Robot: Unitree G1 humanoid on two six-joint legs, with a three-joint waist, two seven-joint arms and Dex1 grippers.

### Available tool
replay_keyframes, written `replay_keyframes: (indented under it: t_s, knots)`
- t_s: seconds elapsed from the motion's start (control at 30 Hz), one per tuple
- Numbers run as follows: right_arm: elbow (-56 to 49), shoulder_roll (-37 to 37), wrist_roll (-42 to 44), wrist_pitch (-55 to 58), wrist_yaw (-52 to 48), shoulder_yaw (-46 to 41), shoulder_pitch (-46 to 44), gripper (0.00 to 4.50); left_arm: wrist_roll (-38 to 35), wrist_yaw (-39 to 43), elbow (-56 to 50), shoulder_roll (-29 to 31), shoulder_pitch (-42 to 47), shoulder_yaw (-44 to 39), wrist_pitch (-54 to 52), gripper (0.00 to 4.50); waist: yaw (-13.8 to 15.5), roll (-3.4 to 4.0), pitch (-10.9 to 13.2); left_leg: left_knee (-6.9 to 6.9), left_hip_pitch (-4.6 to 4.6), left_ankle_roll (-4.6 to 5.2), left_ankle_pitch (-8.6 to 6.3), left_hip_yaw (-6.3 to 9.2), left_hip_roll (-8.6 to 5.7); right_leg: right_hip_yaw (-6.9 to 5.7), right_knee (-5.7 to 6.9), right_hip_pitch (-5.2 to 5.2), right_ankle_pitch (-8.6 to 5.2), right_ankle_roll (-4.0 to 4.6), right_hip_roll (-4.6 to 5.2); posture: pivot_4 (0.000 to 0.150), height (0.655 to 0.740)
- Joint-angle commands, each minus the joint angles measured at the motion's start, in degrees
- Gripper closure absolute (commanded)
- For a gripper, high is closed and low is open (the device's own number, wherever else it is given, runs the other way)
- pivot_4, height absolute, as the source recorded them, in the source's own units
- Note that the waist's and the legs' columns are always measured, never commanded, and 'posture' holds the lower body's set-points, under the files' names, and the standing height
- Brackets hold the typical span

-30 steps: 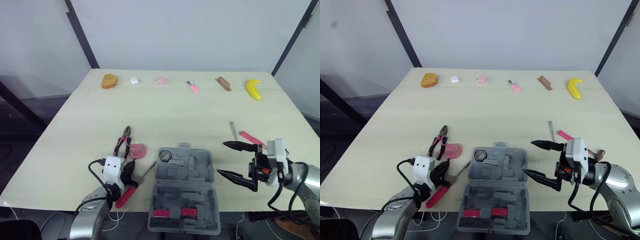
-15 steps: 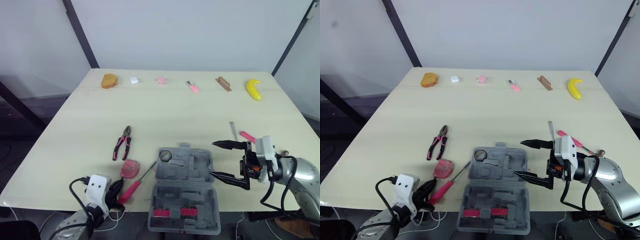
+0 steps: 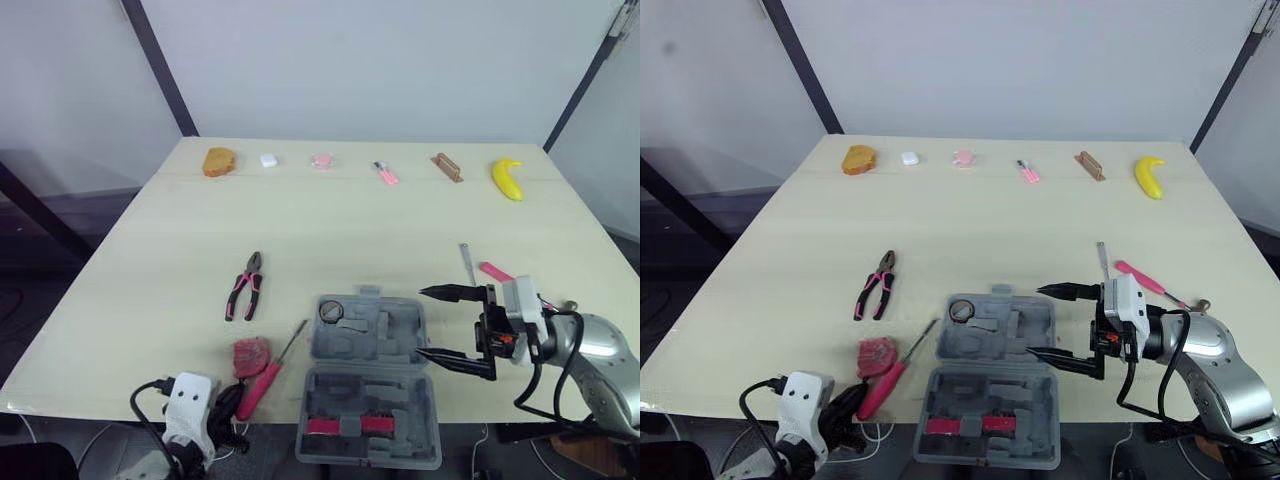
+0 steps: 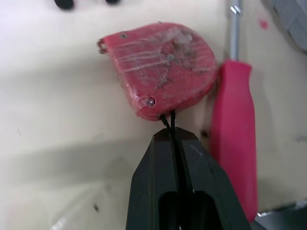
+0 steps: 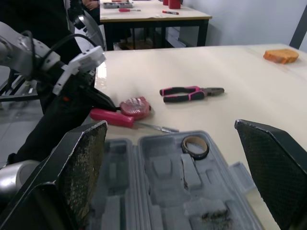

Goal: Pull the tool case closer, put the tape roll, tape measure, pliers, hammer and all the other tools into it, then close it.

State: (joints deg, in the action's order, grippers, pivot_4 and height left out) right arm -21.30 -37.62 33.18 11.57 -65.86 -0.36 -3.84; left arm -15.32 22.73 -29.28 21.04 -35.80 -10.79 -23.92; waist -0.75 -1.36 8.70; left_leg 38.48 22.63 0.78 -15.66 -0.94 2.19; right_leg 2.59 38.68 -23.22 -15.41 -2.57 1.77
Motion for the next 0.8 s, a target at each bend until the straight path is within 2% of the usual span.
replay_keyframes:
  t_s: [0.03, 0.6, 0.8]
  knots:
    - [-0.23, 0.62, 0.12, -1.79, -0.78, 0.05, -1.04, 0.00, -0.12, 0.55, -1.00, 0.83, -1.18, -2.29, 0.90, 4.41, 0.00, 0.01, 0.00, 0.00, 0.00, 0.00, 0.00, 0.00, 0.00, 0.00, 0.00, 0.00, 0.00, 0.00, 0.00, 0.150, 0.7400]
    - [-0.01, -1.27, -1.49, -3.85, -6.49, 1.79, -0.66, 0.00, -1.90, 3.59, -0.52, 1.13, -3.47, -3.86, 1.55, 4.41, 0.01, 0.00, 0.01, 0.00, 0.01, 0.00, 0.00, -0.02, 0.01, 0.00, -0.07, 0.00, 0.00, 0.00, 0.00, 0.150, 0.7400]
    - [0.41, -1.06, -1.63, -4.38, -6.02, 1.24, -0.67, 0.00, -3.56, 5.58, -0.79, 1.69, -3.86, -5.15, 1.94, 1.58, 0.01, 0.00, 0.00, 0.00, 0.01, 0.00, 0.00, -0.02, 0.01, -0.01, -0.08, 0.00, 0.00, 0.00, -0.01, 0.150, 0.7400]
